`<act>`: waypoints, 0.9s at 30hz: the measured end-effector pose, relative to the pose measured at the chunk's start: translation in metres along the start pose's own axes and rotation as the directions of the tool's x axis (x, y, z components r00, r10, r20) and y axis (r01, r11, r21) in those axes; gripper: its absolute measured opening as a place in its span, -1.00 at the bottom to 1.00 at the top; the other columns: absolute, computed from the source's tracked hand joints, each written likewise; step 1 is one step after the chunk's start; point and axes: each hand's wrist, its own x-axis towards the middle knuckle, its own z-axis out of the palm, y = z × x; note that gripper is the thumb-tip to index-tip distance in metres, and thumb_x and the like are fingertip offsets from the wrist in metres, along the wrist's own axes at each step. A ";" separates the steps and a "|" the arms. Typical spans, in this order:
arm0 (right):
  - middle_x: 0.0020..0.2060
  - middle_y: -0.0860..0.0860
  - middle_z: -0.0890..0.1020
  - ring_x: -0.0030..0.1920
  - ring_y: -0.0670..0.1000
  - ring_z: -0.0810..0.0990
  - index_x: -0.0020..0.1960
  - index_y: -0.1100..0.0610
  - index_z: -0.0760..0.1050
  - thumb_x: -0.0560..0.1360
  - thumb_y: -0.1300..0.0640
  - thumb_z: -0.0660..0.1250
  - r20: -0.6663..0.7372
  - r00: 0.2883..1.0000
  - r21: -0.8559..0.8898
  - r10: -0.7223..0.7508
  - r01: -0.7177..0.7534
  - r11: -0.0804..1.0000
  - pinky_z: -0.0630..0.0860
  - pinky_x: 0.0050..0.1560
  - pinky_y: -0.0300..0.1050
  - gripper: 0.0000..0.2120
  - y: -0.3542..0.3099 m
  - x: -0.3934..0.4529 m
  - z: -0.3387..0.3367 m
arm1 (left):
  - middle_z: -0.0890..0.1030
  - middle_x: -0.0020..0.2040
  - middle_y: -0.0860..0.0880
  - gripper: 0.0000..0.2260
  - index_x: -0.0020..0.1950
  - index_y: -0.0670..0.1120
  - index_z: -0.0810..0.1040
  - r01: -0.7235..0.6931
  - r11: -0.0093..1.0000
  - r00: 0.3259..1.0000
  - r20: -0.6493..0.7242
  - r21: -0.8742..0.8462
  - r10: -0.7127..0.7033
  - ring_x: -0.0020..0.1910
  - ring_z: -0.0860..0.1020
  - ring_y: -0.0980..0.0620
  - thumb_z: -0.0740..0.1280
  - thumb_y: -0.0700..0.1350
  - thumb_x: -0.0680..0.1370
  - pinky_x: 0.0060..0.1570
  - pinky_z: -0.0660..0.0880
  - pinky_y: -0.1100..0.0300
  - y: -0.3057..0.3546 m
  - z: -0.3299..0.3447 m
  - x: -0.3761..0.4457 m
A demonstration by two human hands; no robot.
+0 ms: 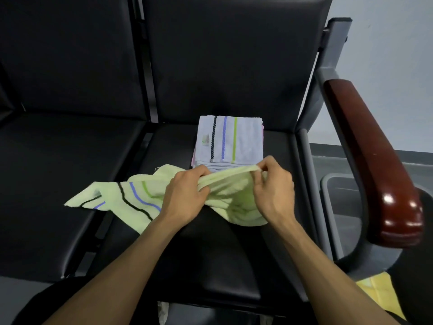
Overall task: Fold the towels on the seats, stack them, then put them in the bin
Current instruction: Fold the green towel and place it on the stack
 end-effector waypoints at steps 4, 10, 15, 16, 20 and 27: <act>0.18 -0.13 0.58 0.12 0.00 0.57 0.29 -0.10 0.47 0.53 0.03 0.40 0.327 0.923 -0.058 -0.203 0.234 0.970 0.47 0.05 -0.02 -0.66 -0.008 -0.011 0.005 | 0.60 -0.25 0.05 -0.83 -0.08 0.04 0.57 -0.071 0.996 0.991 0.107 -0.056 0.077 -0.21 0.55 -0.07 0.23 -0.09 0.40 -0.17 0.54 -0.07 0.007 0.002 -0.005; -0.14 -0.01 0.63 -0.09 0.14 0.60 -0.01 -0.01 0.53 0.50 0.23 0.24 0.055 0.997 -0.058 0.045 -0.042 0.997 0.52 -0.14 0.00 -0.82 -0.006 -0.001 0.001 | 0.61 -0.18 0.04 -0.84 0.00 0.03 0.55 0.061 0.997 0.997 -0.056 0.046 -0.058 -0.13 0.55 -0.09 0.34 -0.19 0.47 -0.12 0.53 -0.02 0.004 -0.006 0.000; 0.14 -0.06 0.59 0.08 0.07 0.58 0.29 -0.10 0.47 0.49 0.13 0.37 0.319 0.914 -0.041 -0.250 0.277 0.960 0.51 0.03 0.05 -0.61 -0.010 -0.015 0.013 | 0.61 -0.21 -0.04 -0.75 0.06 0.12 0.26 -0.011 0.996 0.989 0.143 -0.085 0.023 -0.26 0.56 -0.07 0.23 -0.19 0.53 -0.24 0.51 -0.05 0.010 0.003 -0.005; 0.06 -0.06 0.62 0.03 0.05 0.59 0.20 -0.07 0.53 0.49 0.16 0.36 0.327 0.902 -0.006 -0.283 0.301 0.954 0.51 -0.02 0.04 -0.69 -0.012 -0.017 0.016 | 0.61 -0.22 -0.03 -0.75 0.05 0.12 0.23 -0.031 0.995 0.984 0.172 -0.091 0.047 -0.28 0.54 -0.05 0.22 -0.20 0.54 -0.24 0.50 -0.05 0.010 0.006 -0.006; -0.20 -0.07 0.65 -0.14 0.03 0.56 -0.05 0.02 0.56 0.50 0.24 0.23 0.243 0.955 0.055 -0.170 0.161 0.985 0.48 -0.10 -0.02 -0.81 -0.011 -0.010 0.016 | 0.59 -0.20 0.00 -0.69 0.08 0.13 0.21 -0.093 0.988 0.988 0.113 -0.120 0.107 -0.32 0.47 0.00 0.23 -0.24 0.56 -0.23 0.43 -0.01 0.007 0.003 -0.004; -0.33 0.07 0.58 -0.31 0.03 0.48 -0.23 0.19 0.53 0.53 0.23 0.20 0.160 0.984 0.260 0.075 -0.115 0.959 0.41 -0.32 -0.15 -0.79 -0.006 0.003 0.006 | 0.41 -0.02 0.15 -0.89 -0.07 0.10 0.42 -0.148 0.981 0.971 0.208 0.124 0.120 0.00 0.44 0.07 0.32 -0.04 0.61 -0.06 0.45 0.06 -0.007 0.008 -0.007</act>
